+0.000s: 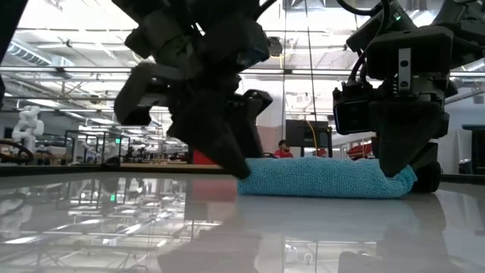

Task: Roll towel
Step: Roll the blue towel

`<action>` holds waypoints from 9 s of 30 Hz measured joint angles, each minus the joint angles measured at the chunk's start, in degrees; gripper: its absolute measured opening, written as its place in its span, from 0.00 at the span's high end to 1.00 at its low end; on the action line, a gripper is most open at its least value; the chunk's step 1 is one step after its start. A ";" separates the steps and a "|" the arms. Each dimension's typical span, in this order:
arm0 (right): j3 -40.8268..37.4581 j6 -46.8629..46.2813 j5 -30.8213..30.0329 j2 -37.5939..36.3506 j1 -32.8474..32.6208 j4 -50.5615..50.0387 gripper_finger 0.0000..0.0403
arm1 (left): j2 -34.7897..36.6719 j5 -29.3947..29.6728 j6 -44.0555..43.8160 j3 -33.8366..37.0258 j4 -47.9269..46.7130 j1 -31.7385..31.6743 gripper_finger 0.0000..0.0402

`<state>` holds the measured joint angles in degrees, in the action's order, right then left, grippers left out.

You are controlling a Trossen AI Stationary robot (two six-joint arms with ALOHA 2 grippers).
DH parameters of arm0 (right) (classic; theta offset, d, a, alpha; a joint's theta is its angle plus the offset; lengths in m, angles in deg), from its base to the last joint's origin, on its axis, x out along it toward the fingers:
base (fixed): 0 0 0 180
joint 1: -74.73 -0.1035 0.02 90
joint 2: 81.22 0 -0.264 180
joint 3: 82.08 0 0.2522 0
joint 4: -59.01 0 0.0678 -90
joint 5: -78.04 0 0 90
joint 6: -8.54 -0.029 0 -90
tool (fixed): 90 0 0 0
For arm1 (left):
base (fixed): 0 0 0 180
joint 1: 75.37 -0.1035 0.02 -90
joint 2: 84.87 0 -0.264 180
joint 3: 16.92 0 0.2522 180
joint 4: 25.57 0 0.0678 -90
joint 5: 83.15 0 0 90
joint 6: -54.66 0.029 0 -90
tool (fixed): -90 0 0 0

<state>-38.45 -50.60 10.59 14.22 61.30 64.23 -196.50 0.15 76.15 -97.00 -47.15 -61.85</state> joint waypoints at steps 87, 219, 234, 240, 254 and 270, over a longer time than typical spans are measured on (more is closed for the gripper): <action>10.03 49.18 -49.27 -3.14 -22.32 -22.39 0.53 | -8.17 -37.87 -25.70 -0.01 7.42 -14.36 0.98; 7.19 3.78 -5.93 -0.70 -9.46 -12.66 0.98 | -7.19 5.50 -9.06 -1.86 12.67 4.64 0.52; 7.26 1.56 -6.78 -1.21 -10.67 -11.17 0.98 | -7.45 -23.01 -17.91 -1.84 13.29 -2.61 0.96; 7.28 -0.77 -7.04 -1.38 -11.37 -10.97 0.96 | -7.45 -27.32 -24.06 -1.95 11.61 -5.45 0.96; 7.13 6.60 -10.54 -12.65 -12.47 -20.00 0.73 | -9.06 -35.70 -37.35 -2.07 10.39 -8.48 0.96; 7.17 36.23 -31.65 -15.16 -23.75 -20.07 0.70 | -11.85 -38.59 -45.18 -2.74 13.78 -10.41 0.96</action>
<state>-31.29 -14.37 -21.06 -0.94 37.55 44.15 -208.35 -38.45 30.97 -99.74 -33.37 -72.27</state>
